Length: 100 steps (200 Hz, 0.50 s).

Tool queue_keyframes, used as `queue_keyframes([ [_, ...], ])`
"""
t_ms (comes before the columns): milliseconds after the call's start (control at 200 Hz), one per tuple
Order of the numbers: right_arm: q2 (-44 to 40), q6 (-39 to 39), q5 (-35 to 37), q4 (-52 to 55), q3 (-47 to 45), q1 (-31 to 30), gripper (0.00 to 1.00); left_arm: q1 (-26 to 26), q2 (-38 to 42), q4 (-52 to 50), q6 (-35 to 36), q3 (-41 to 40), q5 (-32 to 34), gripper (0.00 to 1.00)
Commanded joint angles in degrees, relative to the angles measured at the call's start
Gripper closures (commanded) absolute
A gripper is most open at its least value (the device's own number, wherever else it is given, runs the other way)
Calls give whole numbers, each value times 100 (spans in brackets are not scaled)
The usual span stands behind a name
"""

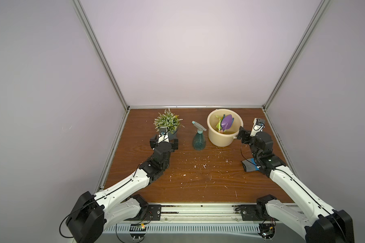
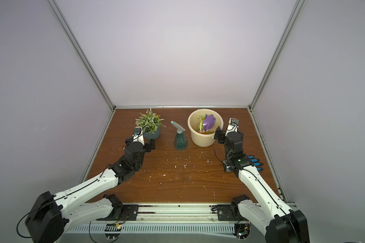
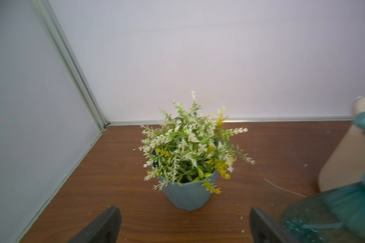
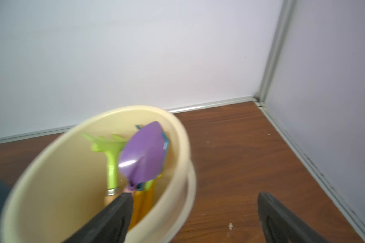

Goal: Organize the gardening tools
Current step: Reset both arms

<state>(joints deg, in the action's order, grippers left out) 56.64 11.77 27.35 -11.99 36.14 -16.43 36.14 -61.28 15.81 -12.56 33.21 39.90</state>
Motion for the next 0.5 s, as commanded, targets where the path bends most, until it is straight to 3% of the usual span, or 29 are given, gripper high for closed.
queue_keyframes([
  [0,77,-368,1473,-1237,-600,174,1,-808,-251,-912,-508,129,204,1],
  [170,490,-501,1607,-2006,-1296,478,1,-1772,-569,26,-405,-341,-136,1],
  [375,1135,-429,1214,-2849,-1739,710,1,-2262,-1792,1490,288,-524,114,1],
  [495,1456,-846,887,-3777,-1982,710,1,-2474,-1930,3228,817,-1155,-376,0],
])
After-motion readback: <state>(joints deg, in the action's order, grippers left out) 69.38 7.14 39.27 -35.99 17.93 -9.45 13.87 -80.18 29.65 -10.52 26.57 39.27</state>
